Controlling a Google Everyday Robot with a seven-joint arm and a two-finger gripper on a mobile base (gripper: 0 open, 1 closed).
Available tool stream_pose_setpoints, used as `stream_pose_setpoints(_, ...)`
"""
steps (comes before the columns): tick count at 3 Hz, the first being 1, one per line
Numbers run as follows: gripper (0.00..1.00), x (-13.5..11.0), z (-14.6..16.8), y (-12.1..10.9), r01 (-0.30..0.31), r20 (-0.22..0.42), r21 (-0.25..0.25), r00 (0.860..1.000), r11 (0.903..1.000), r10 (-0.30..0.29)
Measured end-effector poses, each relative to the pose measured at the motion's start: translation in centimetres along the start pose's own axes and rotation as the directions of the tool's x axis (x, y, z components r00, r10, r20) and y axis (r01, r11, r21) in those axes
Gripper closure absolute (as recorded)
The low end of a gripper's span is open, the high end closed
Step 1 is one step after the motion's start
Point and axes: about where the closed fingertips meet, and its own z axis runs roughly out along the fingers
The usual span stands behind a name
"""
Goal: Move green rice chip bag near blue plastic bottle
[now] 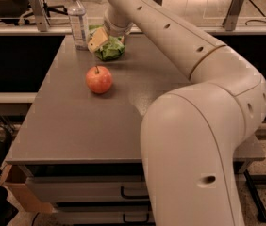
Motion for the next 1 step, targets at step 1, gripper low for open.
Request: stream_pose_setpoints(1, 0.00, 0.00, 0.01, 0.01, 0.000, 0.000, 0.000, 1.000, 1.0000, 0.000)
